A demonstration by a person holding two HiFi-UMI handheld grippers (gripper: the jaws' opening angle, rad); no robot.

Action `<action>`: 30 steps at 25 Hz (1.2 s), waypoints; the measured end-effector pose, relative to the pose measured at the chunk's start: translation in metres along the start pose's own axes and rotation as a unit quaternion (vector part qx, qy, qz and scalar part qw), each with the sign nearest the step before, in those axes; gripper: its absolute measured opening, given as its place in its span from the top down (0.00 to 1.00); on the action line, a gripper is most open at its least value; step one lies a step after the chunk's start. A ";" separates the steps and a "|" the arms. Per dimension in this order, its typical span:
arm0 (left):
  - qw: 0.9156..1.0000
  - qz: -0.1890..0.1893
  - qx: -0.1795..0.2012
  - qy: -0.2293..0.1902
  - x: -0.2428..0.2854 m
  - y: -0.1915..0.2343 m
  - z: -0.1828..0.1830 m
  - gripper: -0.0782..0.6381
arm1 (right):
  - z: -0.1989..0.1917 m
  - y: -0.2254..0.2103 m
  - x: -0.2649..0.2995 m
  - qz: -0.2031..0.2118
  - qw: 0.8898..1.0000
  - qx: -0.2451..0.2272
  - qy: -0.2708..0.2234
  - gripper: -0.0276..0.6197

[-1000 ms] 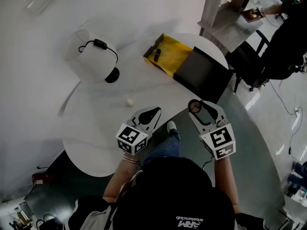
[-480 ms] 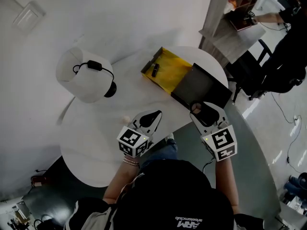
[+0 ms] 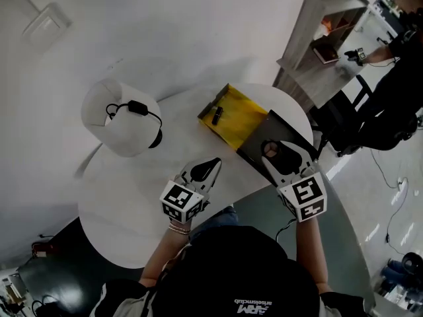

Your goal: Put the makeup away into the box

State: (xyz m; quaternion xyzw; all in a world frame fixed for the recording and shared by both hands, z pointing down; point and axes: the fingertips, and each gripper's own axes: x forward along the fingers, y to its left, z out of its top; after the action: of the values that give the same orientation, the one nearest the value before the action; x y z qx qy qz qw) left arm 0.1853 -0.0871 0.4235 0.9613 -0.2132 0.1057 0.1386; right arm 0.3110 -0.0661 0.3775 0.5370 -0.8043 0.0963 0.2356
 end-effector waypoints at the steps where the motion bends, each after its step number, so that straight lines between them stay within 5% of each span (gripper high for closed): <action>1: 1.000 0.005 0.004 -0.003 -0.002 0.003 0.003 0.87 | 0.005 0.000 0.004 0.005 1.000 -0.003 -0.002 0.61; 19: 0.995 0.093 -0.023 -0.021 -0.032 0.043 0.006 0.87 | 0.053 0.011 0.076 0.096 0.991 -0.094 0.005 0.61; 30: 0.988 0.144 -0.058 -0.027 -0.021 0.055 0.008 0.87 | 0.045 0.004 0.128 0.185 0.971 -0.141 0.060 0.61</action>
State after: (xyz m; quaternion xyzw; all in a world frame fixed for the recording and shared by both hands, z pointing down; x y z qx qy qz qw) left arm 0.1433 -0.1289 0.4228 0.9134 -0.3585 0.0863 0.1722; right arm 0.2547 -0.1872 0.4009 0.3338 -0.8795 0.0559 0.3346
